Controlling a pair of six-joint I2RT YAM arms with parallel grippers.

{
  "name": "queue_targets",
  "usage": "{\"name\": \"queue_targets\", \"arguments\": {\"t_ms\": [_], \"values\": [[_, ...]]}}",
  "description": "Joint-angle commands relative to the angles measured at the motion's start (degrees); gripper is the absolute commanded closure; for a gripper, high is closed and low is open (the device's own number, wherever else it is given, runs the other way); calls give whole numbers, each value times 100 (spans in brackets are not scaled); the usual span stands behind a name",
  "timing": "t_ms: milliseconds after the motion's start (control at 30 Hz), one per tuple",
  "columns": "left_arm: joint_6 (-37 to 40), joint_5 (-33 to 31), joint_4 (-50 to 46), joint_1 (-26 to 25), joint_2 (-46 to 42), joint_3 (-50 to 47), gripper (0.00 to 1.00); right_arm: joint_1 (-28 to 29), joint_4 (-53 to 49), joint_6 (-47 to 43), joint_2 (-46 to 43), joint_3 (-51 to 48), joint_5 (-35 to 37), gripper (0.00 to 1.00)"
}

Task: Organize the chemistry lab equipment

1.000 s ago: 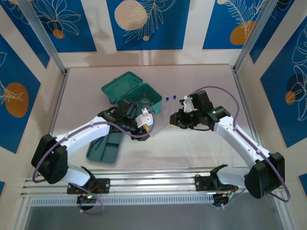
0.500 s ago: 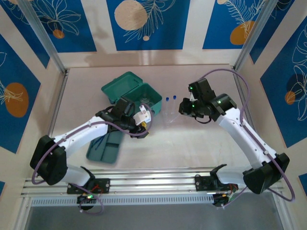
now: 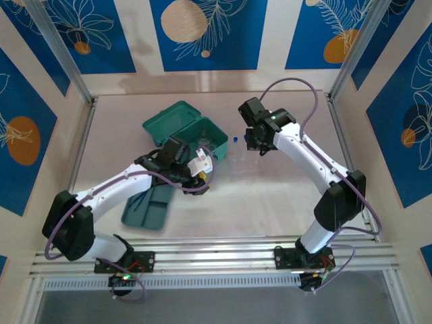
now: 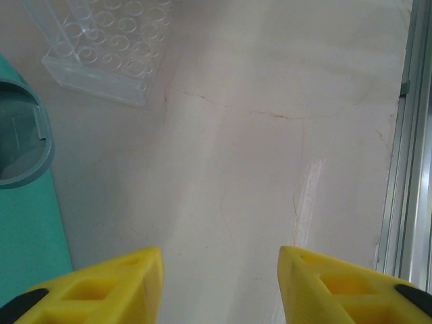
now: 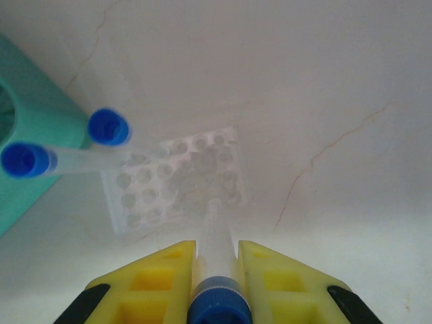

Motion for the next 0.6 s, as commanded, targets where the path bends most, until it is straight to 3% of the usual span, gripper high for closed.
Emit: {"name": "queue_targets", "arguments": {"t_ms": [0,567], "values": [[48,68,-96,31,-124,-43,52,-172,-63,-219,204,323,165,87],[83,17,-98,32,-188,-67,52,-655,466,-326,706,450,-723,87]]}}
